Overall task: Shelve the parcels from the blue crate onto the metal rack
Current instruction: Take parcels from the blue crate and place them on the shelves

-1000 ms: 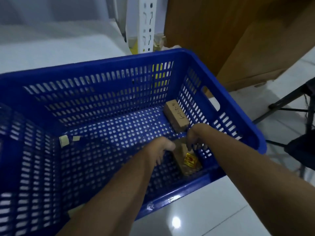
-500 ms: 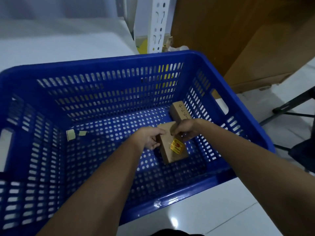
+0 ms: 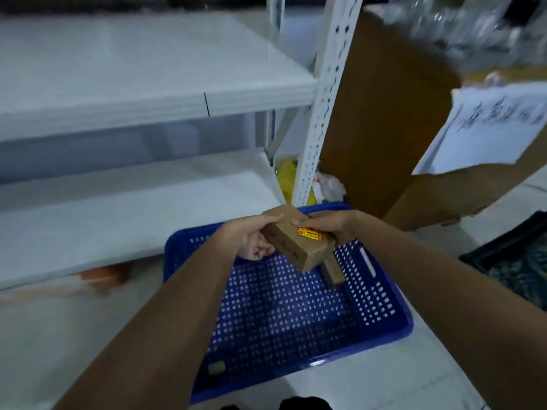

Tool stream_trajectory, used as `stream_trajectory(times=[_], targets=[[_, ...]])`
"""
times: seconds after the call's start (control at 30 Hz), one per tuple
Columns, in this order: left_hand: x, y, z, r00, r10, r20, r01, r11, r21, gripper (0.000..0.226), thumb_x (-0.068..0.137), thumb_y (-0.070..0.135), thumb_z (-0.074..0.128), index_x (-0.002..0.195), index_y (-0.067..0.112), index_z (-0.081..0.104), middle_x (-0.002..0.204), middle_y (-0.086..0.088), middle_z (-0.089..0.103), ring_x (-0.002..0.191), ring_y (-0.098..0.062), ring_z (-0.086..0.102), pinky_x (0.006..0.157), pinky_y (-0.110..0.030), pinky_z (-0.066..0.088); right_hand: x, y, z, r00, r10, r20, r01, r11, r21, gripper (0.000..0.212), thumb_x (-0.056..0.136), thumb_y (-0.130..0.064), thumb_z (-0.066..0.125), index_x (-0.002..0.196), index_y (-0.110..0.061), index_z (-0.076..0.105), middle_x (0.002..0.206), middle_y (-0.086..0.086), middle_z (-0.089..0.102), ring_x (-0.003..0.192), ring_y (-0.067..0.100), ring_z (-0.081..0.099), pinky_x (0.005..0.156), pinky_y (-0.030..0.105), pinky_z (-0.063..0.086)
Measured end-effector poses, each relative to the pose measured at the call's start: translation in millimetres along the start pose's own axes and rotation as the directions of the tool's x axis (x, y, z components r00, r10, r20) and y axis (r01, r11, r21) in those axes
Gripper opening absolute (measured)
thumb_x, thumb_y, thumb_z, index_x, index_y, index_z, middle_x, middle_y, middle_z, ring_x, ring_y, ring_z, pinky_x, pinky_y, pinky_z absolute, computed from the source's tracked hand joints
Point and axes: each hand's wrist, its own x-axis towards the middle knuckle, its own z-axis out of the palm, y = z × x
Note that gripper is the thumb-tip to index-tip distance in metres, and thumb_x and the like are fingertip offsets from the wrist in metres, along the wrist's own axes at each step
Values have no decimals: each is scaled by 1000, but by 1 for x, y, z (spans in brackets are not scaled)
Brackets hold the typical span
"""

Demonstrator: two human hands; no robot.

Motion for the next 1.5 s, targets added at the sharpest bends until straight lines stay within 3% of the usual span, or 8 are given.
stream_trajectory(times=[0.2, 0.4, 0.77, 0.9, 1.07, 1.17, 1.27, 1.5], targets=[[-203, 101, -3, 985, 157, -76, -163, 983, -80, 66, 69, 52, 77, 110, 6, 52, 113, -16, 65, 98, -27, 65, 91, -37, 50, -167, -138, -15, 992, -121, 40, 122, 992, -24, 60, 85, -48, 65, 133, -15, 48, 125, 12, 63, 116, 29, 61, 100, 44, 49], [-403, 194, 16, 972, 221, -76, -231, 958, -171, 70, 70, 38, 81, 119, 4, 46, 118, -22, 57, 97, -34, 64, 72, -41, 57, -330, -251, -28, 958, -250, 138, 249, 968, 23, 53, 100, -41, 45, 140, -6, 42, 114, 9, 64, 104, 24, 64, 88, 36, 56], [-617, 276, 61, 826, 442, -350, -302, 871, 388, 68, 58, 60, 80, 105, 14, 63, 97, -5, 66, 88, -18, 66, 81, -32, 58, -506, -369, -15, 883, -451, -134, 451, 892, -28, 126, 51, -45, 92, 147, -43, 12, 130, 1, 52, 111, 22, 59, 85, 34, 52], [-654, 285, 78, 698, 608, -377, -395, 767, 505, 73, 56, 66, 77, 104, 13, 64, 98, -4, 67, 87, -16, 64, 63, -27, 53, -519, -379, -1, 808, -558, -187, 561, 827, -41, 102, 62, -33, 90, 142, -32, 26, 127, 0, 58, 111, 21, 61, 91, 40, 53], [-666, 268, 57, 562, 625, -542, -654, 737, 172, 72, 83, 65, 51, 128, 9, 55, 125, -12, 61, 115, -27, 58, 76, -30, 48, -516, -384, 7, 675, -667, -316, 737, 583, 343, 73, 67, 2, 80, 115, -32, 37, 130, 12, 53, 115, 29, 58, 95, 47, 53], [-668, 234, 29, 733, 377, -566, -525, 842, -119, 77, 79, 68, 50, 130, 11, 49, 129, -17, 53, 113, -31, 55, 84, -36, 44, -509, -391, 23, 625, -691, -364, 763, 442, 471, 81, 66, 11, 78, 120, -31, 35, 127, 15, 52, 117, 32, 56, 88, 45, 56], [-673, 203, 2, 893, 336, -299, -446, 744, -498, 67, 79, 61, 56, 119, 8, 53, 123, -24, 53, 104, -36, 59, 76, -38, 52, -501, -404, 53, 626, -728, -280, 745, 453, 490, 98, 64, 15, 78, 136, -30, 27, 125, 13, 55, 121, 30, 53, 87, 42, 54], [-714, 150, -94, 745, 460, -483, -657, 631, -412, 49, 75, 35, 75, 112, 11, 55, 103, -18, 60, 90, -30, 61, 62, -31, 53, -494, -438, 137, 760, -649, -25, 582, 663, 471, 74, 72, -25, 85, 133, -35, 45, 128, 10, 55, 115, 31, 58, 89, 44, 56]])
